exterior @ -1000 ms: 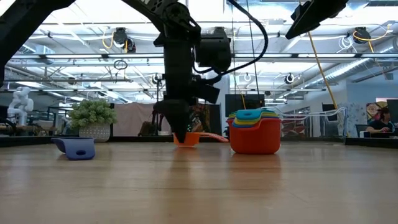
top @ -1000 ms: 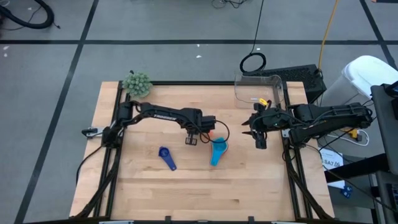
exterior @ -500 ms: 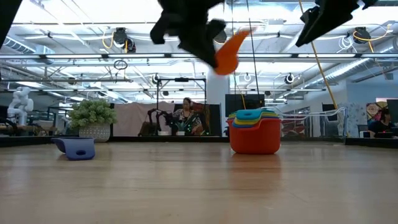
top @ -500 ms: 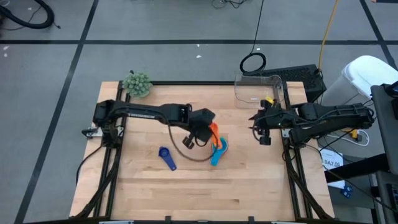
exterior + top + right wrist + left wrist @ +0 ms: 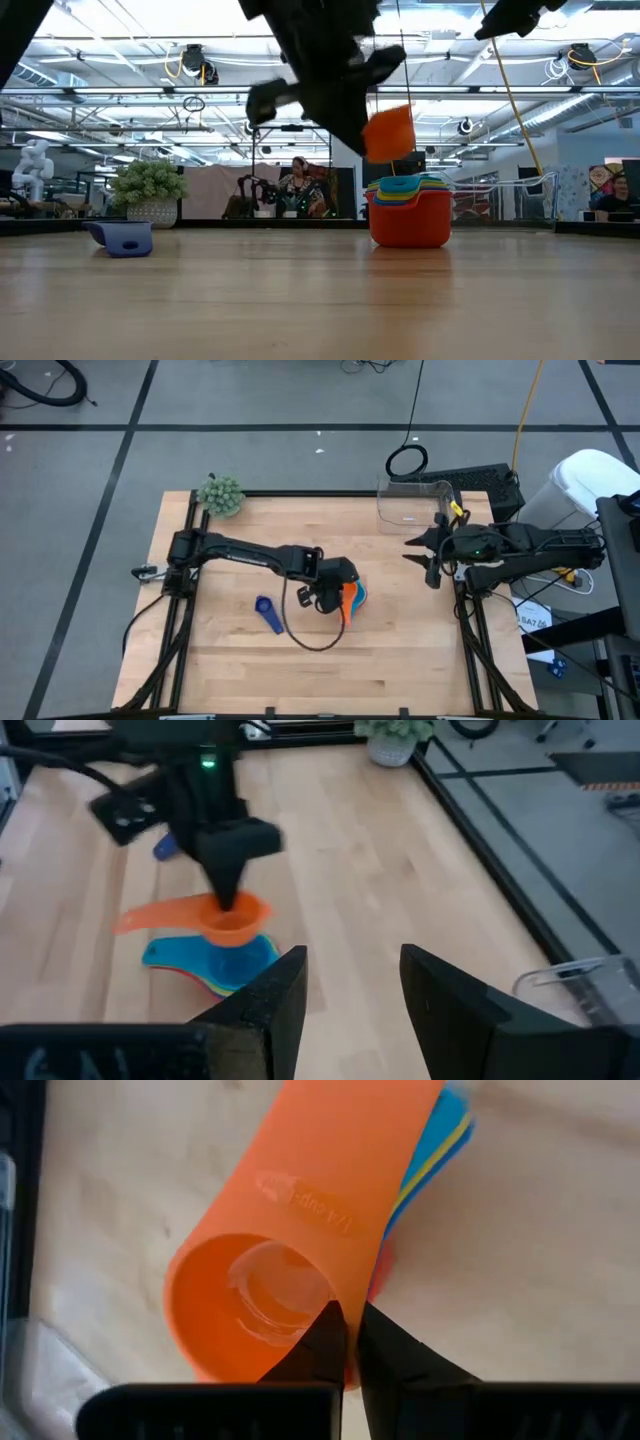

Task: Nest measuring cups in basket
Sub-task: Stack the orange measuring cup on top of the light blue measuring cup

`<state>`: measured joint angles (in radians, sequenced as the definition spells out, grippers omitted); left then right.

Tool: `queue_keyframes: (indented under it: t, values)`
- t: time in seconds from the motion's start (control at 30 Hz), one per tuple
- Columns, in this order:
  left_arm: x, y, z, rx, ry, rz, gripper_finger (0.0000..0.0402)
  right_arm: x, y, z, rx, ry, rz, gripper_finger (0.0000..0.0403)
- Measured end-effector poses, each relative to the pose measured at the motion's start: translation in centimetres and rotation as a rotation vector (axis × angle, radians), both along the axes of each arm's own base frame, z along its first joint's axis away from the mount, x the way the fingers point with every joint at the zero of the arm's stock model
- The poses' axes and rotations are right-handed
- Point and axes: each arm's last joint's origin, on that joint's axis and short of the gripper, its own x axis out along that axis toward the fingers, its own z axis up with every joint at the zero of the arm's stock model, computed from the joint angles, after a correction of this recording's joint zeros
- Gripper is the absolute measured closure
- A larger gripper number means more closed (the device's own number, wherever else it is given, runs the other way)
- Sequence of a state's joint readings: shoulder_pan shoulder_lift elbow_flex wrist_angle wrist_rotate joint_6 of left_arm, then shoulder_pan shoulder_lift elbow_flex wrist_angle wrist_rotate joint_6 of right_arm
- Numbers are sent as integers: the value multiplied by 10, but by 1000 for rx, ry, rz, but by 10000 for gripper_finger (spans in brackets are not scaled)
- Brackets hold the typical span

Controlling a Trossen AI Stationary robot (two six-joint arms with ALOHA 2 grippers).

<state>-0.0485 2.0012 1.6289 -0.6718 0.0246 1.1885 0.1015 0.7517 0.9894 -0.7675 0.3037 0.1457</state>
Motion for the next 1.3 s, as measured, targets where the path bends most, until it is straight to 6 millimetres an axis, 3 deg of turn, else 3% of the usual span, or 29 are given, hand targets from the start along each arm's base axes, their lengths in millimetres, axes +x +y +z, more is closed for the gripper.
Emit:
queue_keyframes:
  t: [0.23, 0.53, 0.87, 1.07, 1.3]
  values:
    - [12, 6, 16, 30, 27, -18, 390, 6, 4, -3, 15, 26, 30, 250]
    - [20, 5, 5, 55, 76, -63, 390, 7, 4, -4, 2, 35, 41, 250]
    - [27, 3, -21, 67, 138, -65, 390, 6, 4, -6, -15, 62, 52, 250]
    - [29, 3, -23, 63, 123, -51, 390, 5, 4, -6, -22, 72, 57, 250]
    - [36, 3, -20, 60, 47, 24, 324, 5, 4, -6, -18, 70, 54, 250]
